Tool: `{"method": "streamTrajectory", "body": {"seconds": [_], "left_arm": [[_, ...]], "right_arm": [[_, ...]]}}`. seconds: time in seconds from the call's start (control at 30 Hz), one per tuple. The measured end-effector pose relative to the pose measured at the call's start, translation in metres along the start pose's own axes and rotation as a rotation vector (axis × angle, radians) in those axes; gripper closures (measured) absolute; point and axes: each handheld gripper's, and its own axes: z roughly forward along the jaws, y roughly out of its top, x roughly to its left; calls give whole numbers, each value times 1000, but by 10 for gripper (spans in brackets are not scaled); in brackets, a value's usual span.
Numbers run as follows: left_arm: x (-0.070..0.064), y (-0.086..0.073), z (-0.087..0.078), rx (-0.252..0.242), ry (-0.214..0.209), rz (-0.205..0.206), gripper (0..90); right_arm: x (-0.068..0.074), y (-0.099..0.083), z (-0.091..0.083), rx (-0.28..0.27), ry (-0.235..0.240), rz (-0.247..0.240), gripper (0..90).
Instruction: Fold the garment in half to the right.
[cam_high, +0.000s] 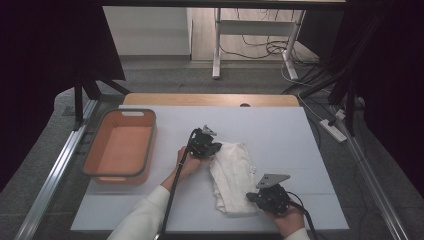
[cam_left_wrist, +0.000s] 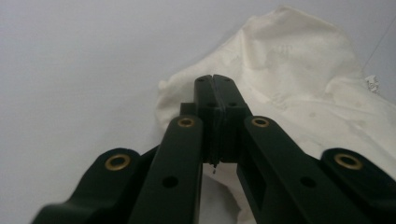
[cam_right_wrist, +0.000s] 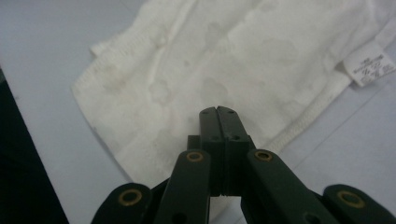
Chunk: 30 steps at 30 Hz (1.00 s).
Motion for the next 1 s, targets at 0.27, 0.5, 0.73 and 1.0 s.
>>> {"method": "streamTrajectory", "body": {"seconds": [0.27,0.5,0.73,1.0], "left_arm": [[0,-2,4,14,-1,-4,888],[-1,-2,4,14,3,-2,888],[-4,3,-13,-41,0,-7,887],[-7,6,-31,-82,-41,-7,610]], "right_arm": [[0,-1,2,12,0,-10,896],[0,0,3,14,-1,-14,896],[-3,4,-8,-57,-4,-5,896],[-12,5,-29,-184,16,2,620]]}}
